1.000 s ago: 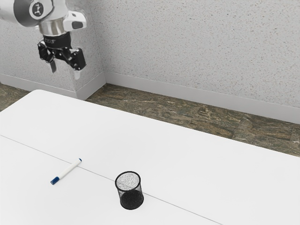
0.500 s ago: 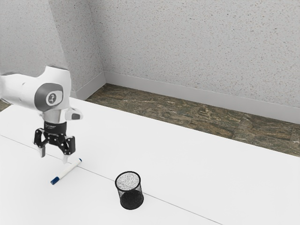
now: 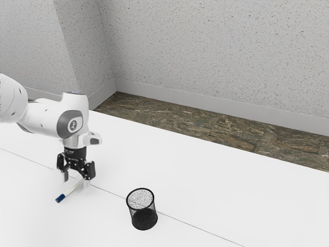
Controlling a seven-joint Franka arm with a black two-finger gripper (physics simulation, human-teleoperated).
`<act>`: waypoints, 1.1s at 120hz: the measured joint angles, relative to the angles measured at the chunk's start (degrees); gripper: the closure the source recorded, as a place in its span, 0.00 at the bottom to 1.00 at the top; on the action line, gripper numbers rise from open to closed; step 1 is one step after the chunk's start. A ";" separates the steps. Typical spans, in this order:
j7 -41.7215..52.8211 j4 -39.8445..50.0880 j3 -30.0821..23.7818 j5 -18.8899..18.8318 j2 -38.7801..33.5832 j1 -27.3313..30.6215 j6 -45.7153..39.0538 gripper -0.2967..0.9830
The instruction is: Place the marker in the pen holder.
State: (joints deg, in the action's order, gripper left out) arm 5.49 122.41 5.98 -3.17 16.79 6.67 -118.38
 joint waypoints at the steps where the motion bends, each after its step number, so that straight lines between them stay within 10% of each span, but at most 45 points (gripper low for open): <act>1: 0.20 -0.12 0.00 0.01 0.13 0.00 -0.08 0.23; 43: 7.80 -2.24 0.02 1.20 2.85 0.00 -1.70 0.25; 88: 12.43 -2.53 0.08 0.97 2.62 0.01 -1.53 0.71; 132: 14.03 -2.50 0.06 -0.84 1.30 0.00 -1.99 0.84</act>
State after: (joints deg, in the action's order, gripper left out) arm 19.52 119.91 6.05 -4.01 18.09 6.67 -120.37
